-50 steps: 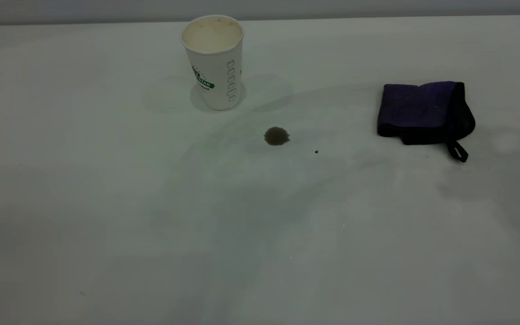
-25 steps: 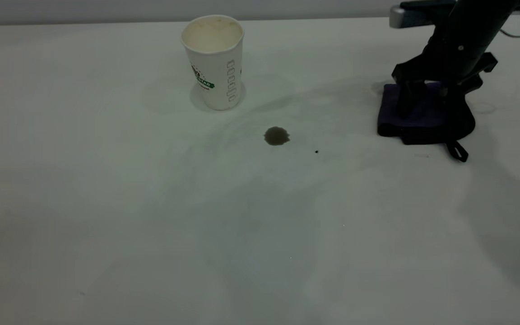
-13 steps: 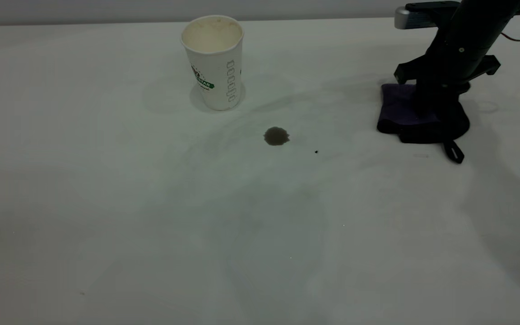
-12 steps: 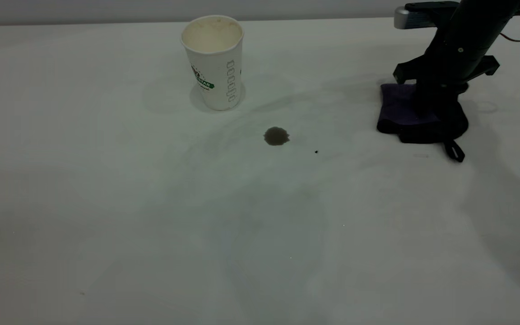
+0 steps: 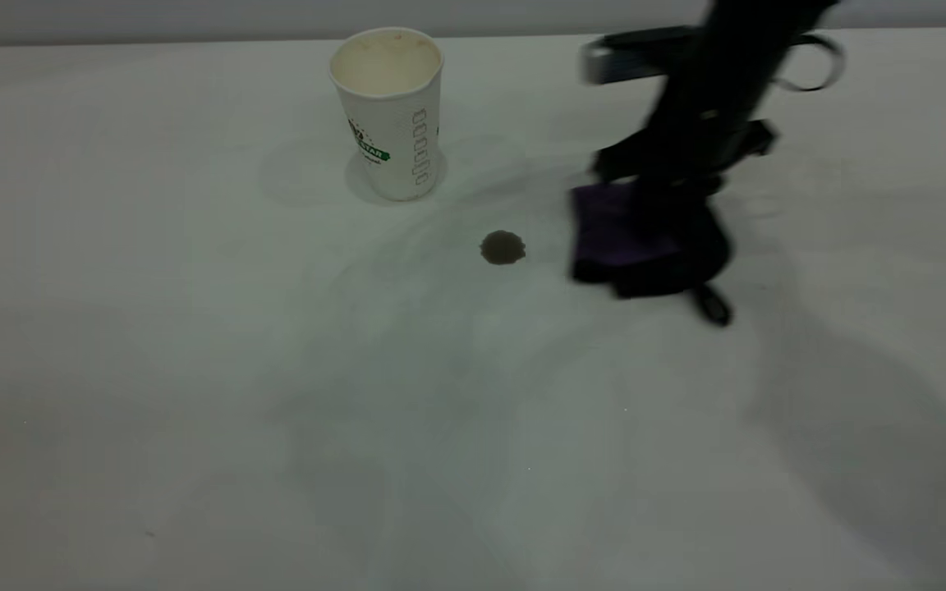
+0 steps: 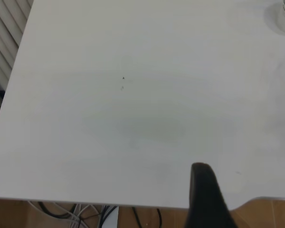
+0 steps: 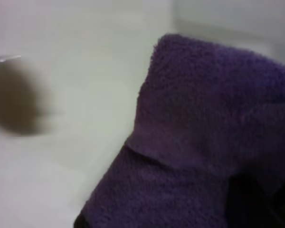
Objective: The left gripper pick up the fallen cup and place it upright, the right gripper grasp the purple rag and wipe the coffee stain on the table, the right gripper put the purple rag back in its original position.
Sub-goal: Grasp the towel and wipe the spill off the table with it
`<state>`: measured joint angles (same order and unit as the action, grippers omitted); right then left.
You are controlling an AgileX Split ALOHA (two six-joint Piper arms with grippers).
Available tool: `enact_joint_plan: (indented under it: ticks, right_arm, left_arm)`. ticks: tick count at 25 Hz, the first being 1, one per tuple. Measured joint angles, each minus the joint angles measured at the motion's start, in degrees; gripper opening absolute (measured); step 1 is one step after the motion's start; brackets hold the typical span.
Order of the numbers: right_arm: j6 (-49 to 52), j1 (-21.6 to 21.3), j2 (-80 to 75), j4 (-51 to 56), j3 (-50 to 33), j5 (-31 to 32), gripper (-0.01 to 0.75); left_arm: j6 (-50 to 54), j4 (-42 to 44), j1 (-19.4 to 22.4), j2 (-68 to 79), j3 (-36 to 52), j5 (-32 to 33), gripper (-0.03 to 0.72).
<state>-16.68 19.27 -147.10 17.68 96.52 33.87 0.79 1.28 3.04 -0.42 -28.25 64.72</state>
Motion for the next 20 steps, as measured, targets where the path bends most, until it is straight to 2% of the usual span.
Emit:
enact_joint_plan:
  ticks: [7, 11, 16, 20]
  right_arm:
    - [1.56, 12.48, -0.67, 4.46, 0.77, 0.29, 0.044]
    - [3.94, 17.44, -1.08, 4.64, 1.88, -0.7, 0.044]
    - [5.09, 19.71, -2.04, 5.11, 5.41, -4.58, 0.044]
    - [6.71, 17.27, -4.25, 5.26, 9.51, -5.81, 0.044]
  left_arm:
    - [0.0, 0.0, 0.0, 0.0, 0.0, 0.0, 0.505]
    - [0.0, 0.0, 0.0, 0.0, 0.0, 0.0, 0.505]
    - [0.0, 0.0, 0.0, 0.0, 0.0, 0.0, 0.505]
    - [0.0, 0.0, 0.0, 0.0, 0.0, 0.0, 0.505]
